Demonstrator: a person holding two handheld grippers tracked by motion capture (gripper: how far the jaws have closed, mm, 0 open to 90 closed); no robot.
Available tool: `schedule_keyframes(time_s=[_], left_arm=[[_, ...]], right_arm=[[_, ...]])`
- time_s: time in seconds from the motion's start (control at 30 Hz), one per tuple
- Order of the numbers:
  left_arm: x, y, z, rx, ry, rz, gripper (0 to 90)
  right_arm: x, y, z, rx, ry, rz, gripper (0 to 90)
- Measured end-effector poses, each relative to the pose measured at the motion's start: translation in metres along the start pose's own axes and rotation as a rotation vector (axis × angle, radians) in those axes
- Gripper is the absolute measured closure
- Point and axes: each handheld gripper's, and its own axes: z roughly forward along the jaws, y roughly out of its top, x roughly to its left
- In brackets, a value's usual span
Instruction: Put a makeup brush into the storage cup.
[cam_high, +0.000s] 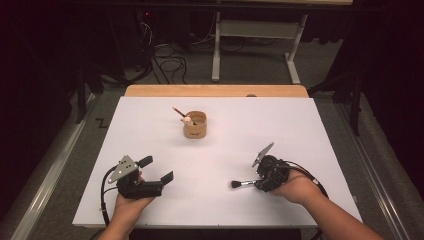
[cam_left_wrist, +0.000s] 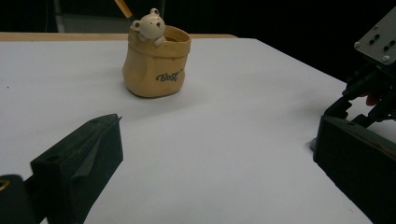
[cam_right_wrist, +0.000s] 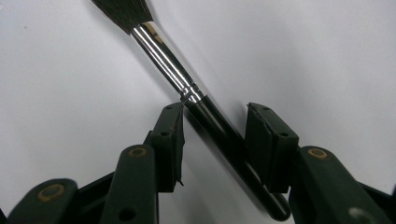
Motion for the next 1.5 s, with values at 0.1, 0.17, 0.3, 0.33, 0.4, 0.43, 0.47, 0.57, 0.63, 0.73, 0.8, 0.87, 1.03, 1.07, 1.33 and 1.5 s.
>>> schedule_keyframes(time_s=[0.1,0.17,0.3,0.33,0.4,0.43,0.47,0.57,0.63,0.73,0.8,0.87,1.03,1.07,1.33,1.5], left_arm=[[0.0001,0.0000,0.0000,-0.001,0.000,0.000,2.4],[0.0002,0.0001,-0.0003,0.001,0.001,0.002,2.4],[0.0002,0.0002,-0.0004,-0.001,0.000,0.000,2.4],[0.0002,0.0002,-0.0004,-0.001,0.000,0.000,2.4],[0.0002,0.0003,-0.0004,0.001,0.000,0.001,2.4],[0.0001,0.0003,-0.0005,0.001,-0.001,0.000,2.4],[0.0001,0.0004,-0.0006,0.001,0.000,0.001,2.4],[0.0002,0.0004,-0.0006,0.000,0.001,0.001,2.4],[0.0006,0.0005,-0.0008,0.002,0.000,0.003,2.5],[0.0004,0.0006,-0.0009,-0.001,0.002,0.001,2.4],[0.0004,0.0006,-0.0009,-0.001,0.002,0.003,2.5],[0.0005,0.0006,-0.0010,0.001,0.002,0.004,2.5],[0.0001,0.0011,-0.0025,-0.011,0.012,0.003,2.9],[0.0001,0.0013,-0.0027,-0.014,0.013,0.002,2.9],[0.0000,0.0011,-0.0027,-0.009,0.012,0.002,3.0],[0.0006,0.0010,-0.0030,-0.012,0.012,-0.001,3.0]], right_arm=[[-0.0001,0.0002,-0.0001,0.001,0.000,-0.005,61.3],[0.0000,0.0002,-0.0005,0.003,0.000,-0.007,63.9],[-0.0001,-0.0002,-0.0007,0.003,0.002,-0.004,67.2],[-0.0001,-0.0002,-0.0007,0.003,0.003,-0.003,67.8],[-0.0002,0.0000,-0.0007,0.004,0.002,-0.004,69.7],[0.0001,0.0002,-0.0008,0.006,0.000,-0.007,70.7],[0.0003,0.0005,-0.0010,0.009,-0.001,-0.011,71.5],[0.0011,0.0007,-0.0010,0.011,-0.001,-0.019,74.4],[0.0018,0.0009,-0.0010,0.012,0.000,-0.015,75.5],[0.0020,0.0011,-0.0010,0.014,0.003,-0.019,76.7],[0.0022,0.0012,-0.0009,0.014,0.002,-0.019,77.1],[0.0029,0.0012,-0.0007,0.014,-0.004,-0.022,77.5],[0.0045,0.0024,-0.0002,0.020,-0.009,-0.018,79.5],[0.0044,0.0028,-0.0001,0.023,-0.010,-0.019,79.5],[0.0061,0.0080,0.0012,0.062,-0.020,-0.025,79.1],[0.0065,0.0090,0.0017,0.068,-0.019,-0.017,79.4]])
